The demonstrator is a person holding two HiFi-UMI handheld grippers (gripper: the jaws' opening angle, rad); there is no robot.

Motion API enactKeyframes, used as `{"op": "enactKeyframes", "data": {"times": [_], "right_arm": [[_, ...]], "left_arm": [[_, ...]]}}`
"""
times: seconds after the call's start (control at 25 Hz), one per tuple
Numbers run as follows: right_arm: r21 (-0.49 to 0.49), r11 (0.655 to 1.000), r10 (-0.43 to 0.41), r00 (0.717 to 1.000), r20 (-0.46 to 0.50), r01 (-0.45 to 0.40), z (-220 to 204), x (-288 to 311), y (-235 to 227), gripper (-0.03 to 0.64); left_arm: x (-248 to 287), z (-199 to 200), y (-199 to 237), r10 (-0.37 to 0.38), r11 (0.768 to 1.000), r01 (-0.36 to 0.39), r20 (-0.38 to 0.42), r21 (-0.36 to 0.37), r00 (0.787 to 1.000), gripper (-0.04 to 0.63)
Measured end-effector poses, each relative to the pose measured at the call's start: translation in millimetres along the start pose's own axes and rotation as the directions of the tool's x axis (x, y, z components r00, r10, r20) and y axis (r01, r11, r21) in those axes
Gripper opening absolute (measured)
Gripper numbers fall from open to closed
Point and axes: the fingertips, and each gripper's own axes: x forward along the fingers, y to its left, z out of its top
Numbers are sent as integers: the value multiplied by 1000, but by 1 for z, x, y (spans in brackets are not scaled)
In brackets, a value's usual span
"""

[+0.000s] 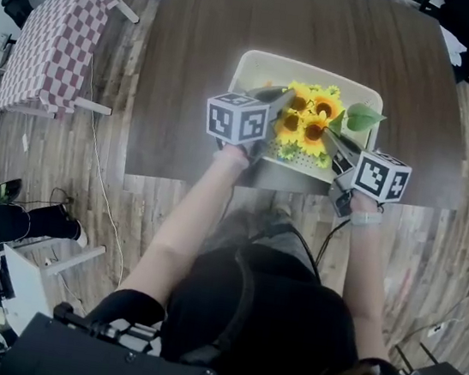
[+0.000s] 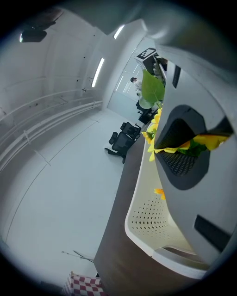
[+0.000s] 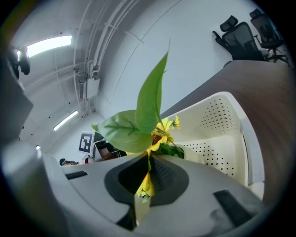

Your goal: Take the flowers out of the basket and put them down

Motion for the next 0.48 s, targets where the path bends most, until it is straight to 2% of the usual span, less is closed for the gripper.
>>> {"op": "enactKeyframes", "data": {"times": [0.48], "right_arm": [[-42, 999, 31, 999, 14, -30, 7, -3, 14, 5]], "left_arm": [[-15, 10, -4, 32, 999, -33, 76, 13, 997, 3]]}}
